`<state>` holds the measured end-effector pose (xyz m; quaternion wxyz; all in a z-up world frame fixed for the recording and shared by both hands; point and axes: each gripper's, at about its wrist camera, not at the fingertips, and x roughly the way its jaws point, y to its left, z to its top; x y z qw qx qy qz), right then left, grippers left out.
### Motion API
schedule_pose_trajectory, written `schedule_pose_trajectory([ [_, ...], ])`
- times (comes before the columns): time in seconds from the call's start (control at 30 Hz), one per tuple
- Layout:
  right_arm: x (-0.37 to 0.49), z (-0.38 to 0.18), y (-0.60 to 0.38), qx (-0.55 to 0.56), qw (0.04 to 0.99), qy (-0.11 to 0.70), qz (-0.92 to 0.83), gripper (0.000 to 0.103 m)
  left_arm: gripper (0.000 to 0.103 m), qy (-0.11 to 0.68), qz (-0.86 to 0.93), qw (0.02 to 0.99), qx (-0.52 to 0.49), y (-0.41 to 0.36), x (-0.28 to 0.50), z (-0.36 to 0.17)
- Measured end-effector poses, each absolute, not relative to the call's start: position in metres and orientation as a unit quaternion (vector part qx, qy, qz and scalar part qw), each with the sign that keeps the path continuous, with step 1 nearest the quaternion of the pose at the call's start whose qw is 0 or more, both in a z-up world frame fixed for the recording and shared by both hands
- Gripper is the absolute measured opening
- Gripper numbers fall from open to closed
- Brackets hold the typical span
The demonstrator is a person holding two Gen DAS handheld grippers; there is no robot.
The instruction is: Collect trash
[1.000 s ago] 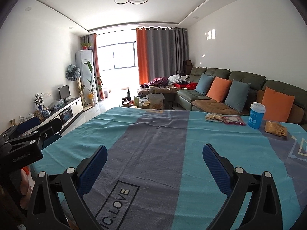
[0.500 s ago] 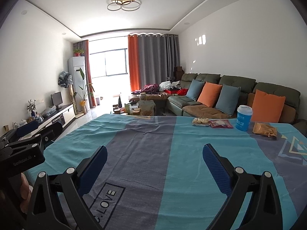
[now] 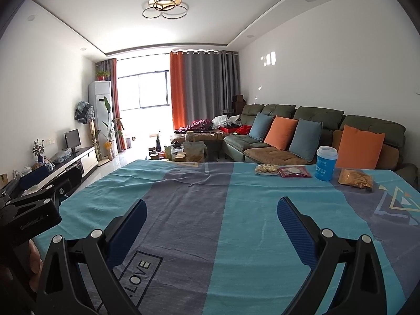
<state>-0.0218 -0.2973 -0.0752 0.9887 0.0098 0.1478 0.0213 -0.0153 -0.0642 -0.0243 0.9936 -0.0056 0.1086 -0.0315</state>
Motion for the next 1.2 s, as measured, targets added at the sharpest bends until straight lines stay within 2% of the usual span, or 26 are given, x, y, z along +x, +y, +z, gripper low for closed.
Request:
schedule_pose_trajectory([
  [1.2,-0.037,-0.069,-0.296,0.004,0.995,0.104,-0.006,0.096,0.097,0.123,-0.038,0.992,-0.005,-0.06,-0.016,-0.032],
])
